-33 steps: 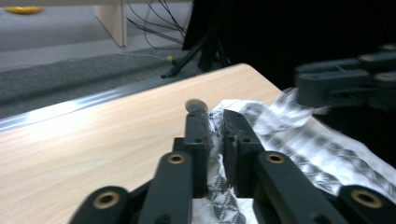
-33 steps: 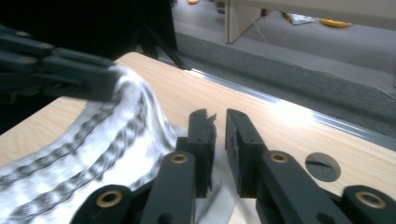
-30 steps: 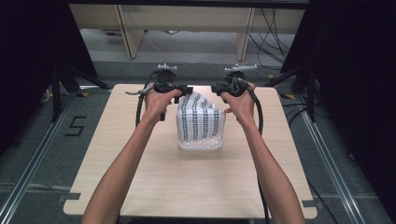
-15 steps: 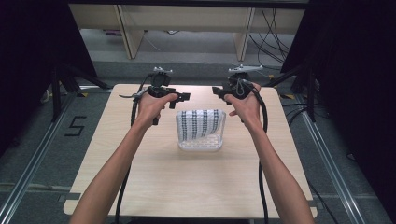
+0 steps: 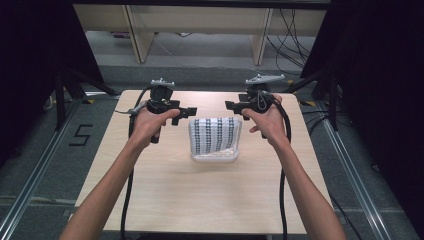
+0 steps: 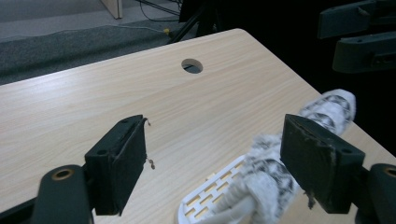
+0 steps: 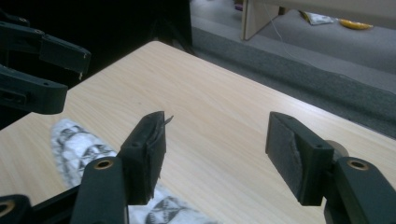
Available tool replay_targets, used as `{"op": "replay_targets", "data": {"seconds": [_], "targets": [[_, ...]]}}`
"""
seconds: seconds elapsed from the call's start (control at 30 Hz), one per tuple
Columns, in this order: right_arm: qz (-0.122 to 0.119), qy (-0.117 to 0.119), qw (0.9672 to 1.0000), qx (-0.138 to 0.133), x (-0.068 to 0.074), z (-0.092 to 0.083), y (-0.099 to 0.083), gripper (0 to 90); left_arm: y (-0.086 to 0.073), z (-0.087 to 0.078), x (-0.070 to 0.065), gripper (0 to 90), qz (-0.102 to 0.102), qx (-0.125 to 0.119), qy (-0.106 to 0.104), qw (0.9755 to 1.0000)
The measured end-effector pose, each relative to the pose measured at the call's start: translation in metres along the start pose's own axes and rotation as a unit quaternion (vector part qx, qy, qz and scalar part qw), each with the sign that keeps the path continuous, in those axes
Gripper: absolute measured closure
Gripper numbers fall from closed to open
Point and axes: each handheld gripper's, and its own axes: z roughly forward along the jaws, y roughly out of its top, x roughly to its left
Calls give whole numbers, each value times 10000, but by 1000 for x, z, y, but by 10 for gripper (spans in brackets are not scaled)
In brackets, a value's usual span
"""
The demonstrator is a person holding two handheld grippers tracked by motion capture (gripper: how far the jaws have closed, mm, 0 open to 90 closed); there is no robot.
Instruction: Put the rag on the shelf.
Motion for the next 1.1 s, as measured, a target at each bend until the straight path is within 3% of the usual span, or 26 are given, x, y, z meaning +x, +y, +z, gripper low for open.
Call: {"op": "replay_targets", "data": {"seconds": [0.13,0.4,0.43,0.53,1.1], "targets": [[-48,122,9999,-67,9,-8,-2,364,-8,-13,-9,167,101,-49,-140,9998],[-148,271,9995,-106,19,-17,-9,340,-20,-32,-16,167,152,-169,-336,9992],[-263,289,9991,-145,21,-20,-10,339,-22,-34,-17,167,154,-191,-333,9991],[-232,350,9989,-194,24,-23,-12,339,-28,-40,-19,167,181,-198,-415,9988],[-373,466,9978,-279,38,-50,-42,340,-85,-66,-36,167,351,-242,-617,9972]]}}
